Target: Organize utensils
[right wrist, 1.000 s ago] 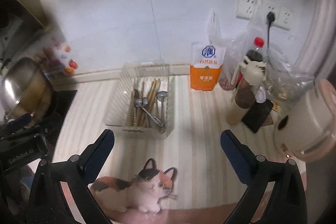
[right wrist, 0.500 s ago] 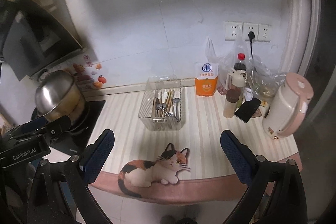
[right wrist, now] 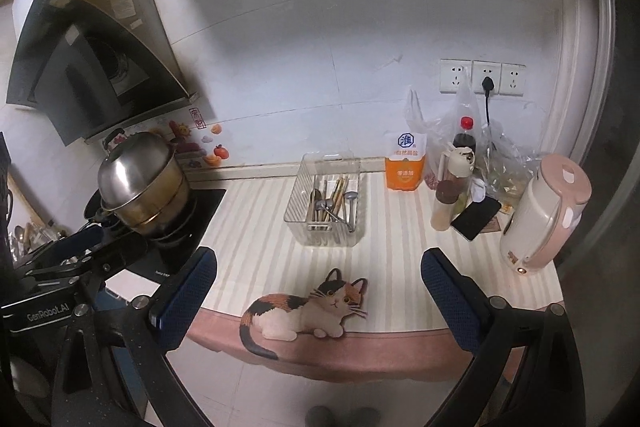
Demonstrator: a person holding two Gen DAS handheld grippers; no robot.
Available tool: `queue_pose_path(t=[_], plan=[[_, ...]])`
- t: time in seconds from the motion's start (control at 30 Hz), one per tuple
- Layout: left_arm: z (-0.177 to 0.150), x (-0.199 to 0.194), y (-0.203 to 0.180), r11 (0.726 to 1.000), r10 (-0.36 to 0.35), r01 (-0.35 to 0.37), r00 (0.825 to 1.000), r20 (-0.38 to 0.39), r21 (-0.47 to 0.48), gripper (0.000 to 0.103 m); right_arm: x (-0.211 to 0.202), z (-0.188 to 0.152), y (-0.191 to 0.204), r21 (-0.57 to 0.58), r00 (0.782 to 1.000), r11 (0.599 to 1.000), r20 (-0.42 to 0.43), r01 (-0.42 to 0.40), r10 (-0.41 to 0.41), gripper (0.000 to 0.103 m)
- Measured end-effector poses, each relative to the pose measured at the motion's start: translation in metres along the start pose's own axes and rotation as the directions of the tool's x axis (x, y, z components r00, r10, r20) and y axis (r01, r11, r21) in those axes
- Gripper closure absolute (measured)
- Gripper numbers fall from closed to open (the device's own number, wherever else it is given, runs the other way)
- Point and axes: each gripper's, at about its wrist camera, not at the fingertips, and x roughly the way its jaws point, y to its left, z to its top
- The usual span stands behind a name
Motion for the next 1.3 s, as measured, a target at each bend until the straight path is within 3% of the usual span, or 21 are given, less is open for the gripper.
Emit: queue_pose_path(t=[0.63,1.3], plan=[[-0.002,0.010,-0.003,0.998,0.050,-0.050,0.999,-0.018,-0.021,0.000,0.013,0.011,-0.010,-0.049,0.999,0.999,-0.034,-0.022,0.020,0.000],[0.003,0.013,0.003,0.998,0.058,-0.058,0.998,-0.013,-0.022,0.000,0.022,0.015,-0.005,-0.061,0.999,0.998,-0.040,-0.015,0.012,0.000]])
